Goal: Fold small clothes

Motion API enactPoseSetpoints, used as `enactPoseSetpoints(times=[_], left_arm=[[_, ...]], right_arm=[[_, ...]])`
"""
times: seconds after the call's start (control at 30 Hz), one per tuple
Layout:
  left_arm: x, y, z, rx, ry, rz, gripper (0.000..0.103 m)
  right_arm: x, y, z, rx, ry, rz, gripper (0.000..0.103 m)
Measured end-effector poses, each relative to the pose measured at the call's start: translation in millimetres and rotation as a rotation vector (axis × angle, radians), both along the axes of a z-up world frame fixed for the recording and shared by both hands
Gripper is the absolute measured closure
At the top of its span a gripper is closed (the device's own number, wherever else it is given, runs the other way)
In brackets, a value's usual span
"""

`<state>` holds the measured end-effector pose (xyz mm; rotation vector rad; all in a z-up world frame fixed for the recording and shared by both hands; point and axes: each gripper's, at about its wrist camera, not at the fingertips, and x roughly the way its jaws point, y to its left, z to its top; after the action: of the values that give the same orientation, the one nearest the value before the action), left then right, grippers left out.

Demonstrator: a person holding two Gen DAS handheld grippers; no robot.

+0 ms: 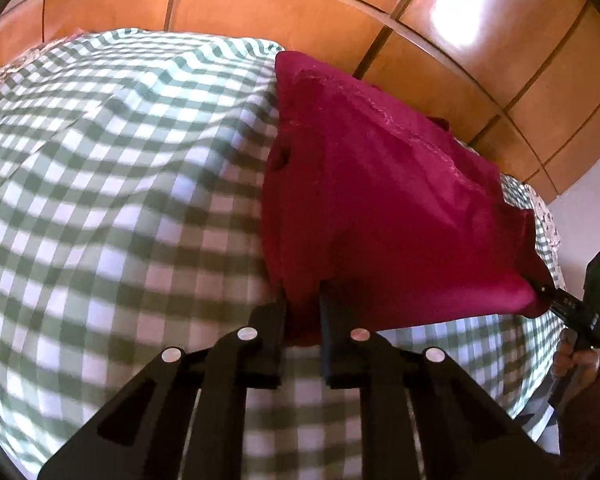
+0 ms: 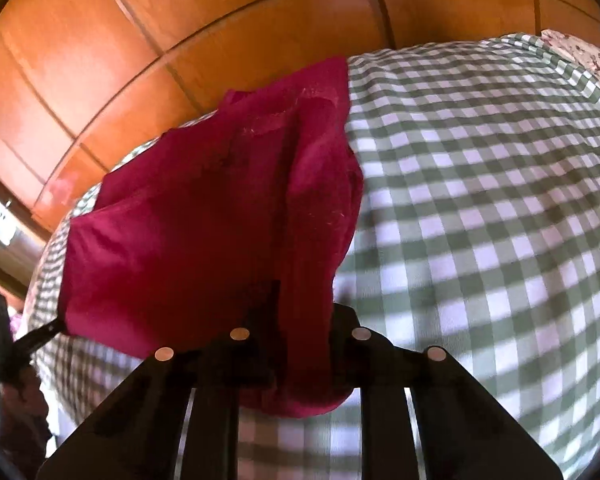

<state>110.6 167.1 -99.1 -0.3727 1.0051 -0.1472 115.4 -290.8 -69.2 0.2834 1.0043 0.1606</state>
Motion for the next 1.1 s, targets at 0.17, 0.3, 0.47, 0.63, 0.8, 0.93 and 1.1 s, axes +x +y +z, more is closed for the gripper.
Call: enactPoseSetpoints(times=[0.17,0.3,0.47,0.63,0.8,0.93,1.1], left_arm=[[-47,-6,8,0.04,0.025,-0.02,0.091],[-81,-20,22,0.15,0.016,-0.019,0.087],[-99,-32,46,0.321,-0.061,0.03,0.074],[-90,-30,65,0.359,-0.122,0.049,0.062],[-78,-35,68,0.38,-0.142,0.048,0.058],[-72,-38,69,0.398,-0.149,0.042,0.054],[-61,-35,62,0.418,-0.137,0.046,0.044]], right_arm=[[-47,-2,4,-0.014,0.039,0.065,0.089],[-85,-3,3,-0.026,0.084,0.1,0.089],[-104,-4,6,-0.032,0.096,0.102,0.087],[-95,-3,9,-0.052,0.084,0.064,0.062],[-89,-5,21,-0.076,0.044,0.027,0.05],[-86,-9,28,-0.096,0.018,0.001,0.05],[-76,-10,31,-0.111,0.002,-0.034,0.05]])
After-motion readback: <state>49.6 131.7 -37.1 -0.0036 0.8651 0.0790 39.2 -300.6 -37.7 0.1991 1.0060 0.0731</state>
